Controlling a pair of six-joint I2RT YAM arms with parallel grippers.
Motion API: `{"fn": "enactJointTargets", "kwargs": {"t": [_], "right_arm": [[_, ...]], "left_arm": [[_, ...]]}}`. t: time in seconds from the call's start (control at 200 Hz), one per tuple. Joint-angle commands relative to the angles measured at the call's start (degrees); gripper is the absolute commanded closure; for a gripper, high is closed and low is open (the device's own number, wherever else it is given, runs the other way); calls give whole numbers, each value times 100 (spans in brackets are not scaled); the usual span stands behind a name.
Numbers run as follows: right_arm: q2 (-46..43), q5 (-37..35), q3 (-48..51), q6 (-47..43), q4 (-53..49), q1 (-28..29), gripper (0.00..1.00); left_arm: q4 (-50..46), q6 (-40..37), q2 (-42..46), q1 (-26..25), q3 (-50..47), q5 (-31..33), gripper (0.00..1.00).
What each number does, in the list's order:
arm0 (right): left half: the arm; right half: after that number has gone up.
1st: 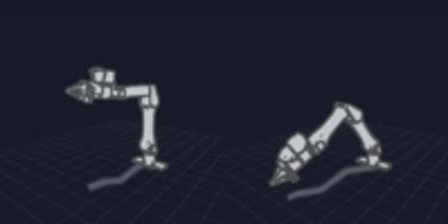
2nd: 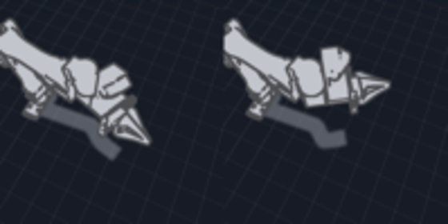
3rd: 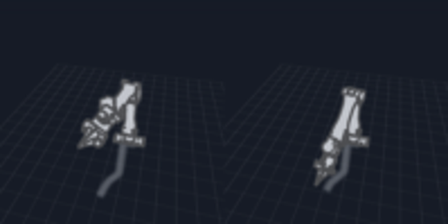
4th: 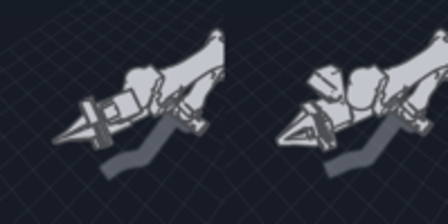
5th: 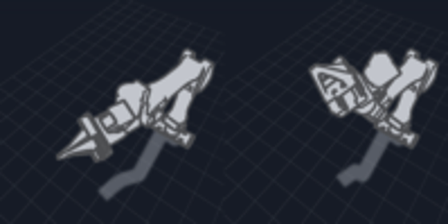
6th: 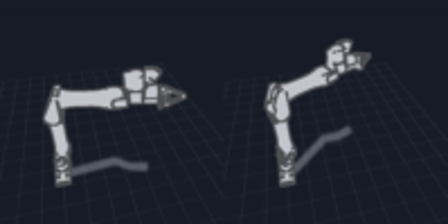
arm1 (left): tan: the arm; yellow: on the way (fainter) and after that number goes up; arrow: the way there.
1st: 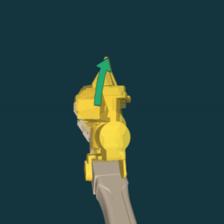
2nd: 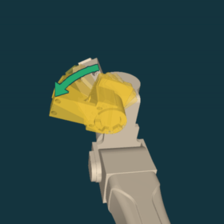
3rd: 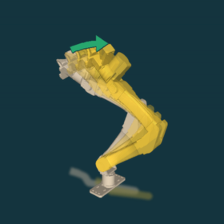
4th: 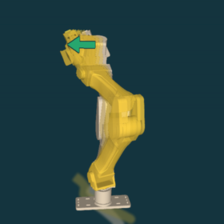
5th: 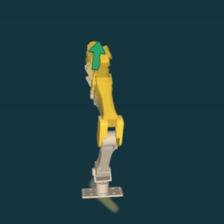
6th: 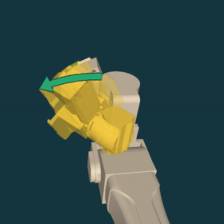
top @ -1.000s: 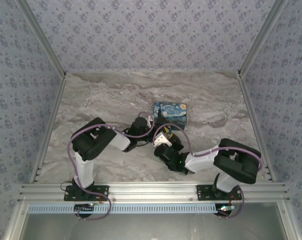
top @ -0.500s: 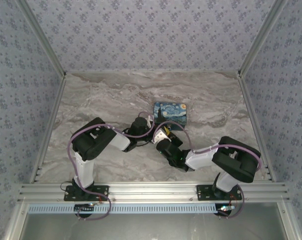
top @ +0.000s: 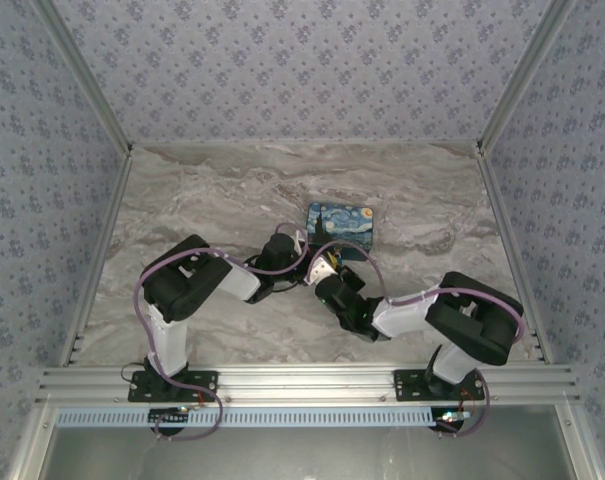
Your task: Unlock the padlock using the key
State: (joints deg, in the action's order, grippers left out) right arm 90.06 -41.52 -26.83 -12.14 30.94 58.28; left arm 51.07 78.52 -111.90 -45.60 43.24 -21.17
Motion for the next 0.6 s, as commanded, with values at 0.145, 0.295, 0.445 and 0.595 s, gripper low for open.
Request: {"fn": "enactJointTargets", "kwargs": {"t": [0.145,0.295,0.445,0.595], "right_arm": [[-628,1603,403,901,161,-691,100],[-802,2721,611,1189,387,-1206,100],[-860,3399,739,1481,505,-1597,100],[-874,3802,827,1698,600,-1845,100]], "left_arm": [[-207,-120,177,3,2,-65,89],[-219,-119,186,6,17,-54,89],[-237,-135,202,-7,8,-28,89],[-238,-136,212,-3,-4,-9,89]]}}
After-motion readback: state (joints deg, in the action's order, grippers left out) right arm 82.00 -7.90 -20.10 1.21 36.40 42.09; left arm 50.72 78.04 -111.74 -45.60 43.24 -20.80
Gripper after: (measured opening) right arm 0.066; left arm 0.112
